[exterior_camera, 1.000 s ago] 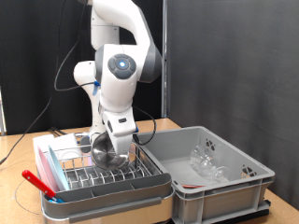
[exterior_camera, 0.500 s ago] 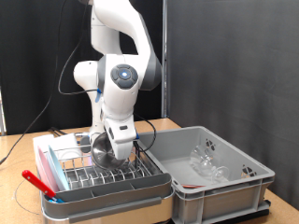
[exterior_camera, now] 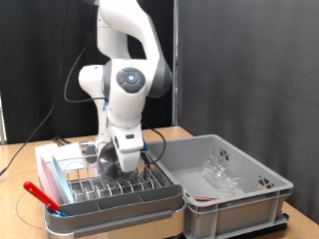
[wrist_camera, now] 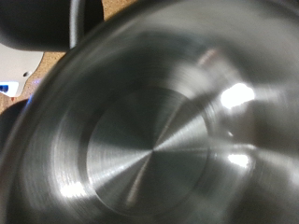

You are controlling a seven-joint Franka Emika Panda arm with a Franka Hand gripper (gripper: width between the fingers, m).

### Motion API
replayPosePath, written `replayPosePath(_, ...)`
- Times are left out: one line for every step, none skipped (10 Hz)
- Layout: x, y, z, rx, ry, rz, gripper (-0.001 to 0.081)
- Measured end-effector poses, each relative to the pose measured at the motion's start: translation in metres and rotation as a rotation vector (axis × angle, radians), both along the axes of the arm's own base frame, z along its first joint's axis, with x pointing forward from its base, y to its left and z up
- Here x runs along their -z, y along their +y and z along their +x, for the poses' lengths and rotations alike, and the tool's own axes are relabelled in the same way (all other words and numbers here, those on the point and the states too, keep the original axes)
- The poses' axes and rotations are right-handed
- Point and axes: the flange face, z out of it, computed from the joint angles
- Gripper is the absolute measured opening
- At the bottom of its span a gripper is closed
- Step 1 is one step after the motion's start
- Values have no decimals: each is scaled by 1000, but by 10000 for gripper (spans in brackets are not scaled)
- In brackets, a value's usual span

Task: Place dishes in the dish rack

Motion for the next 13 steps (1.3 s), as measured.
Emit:
replayPosePath(-1,-1,1,5,-6,-2,805)
replayPosePath(-2,-3,3,9,-11,-4,805)
replayPosePath(-4,-4,4,12,-15,-6,805)
replayPosePath(-5,-5,6,15,-20,-7,805)
replayPosePath(-7,-5,8,18,-25,-9,805)
replayPosePath(-8,-6,11,22,-29,-11,805)
replayPosePath(-9,-6,14,29,-35,-15,805)
replayPosePath(-11,-7,19,42,-51,-25,805)
replayPosePath(-13,-9,25,61,-74,-42,805)
replayPosePath(-14,-12,32,82,-91,-60,805)
replayPosePath(-15,-17,41,109,-103,-84,805)
replayPosePath(-14,-24,50,128,-110,-104,805)
replayPosePath(-14,-33,60,143,-121,-132,805)
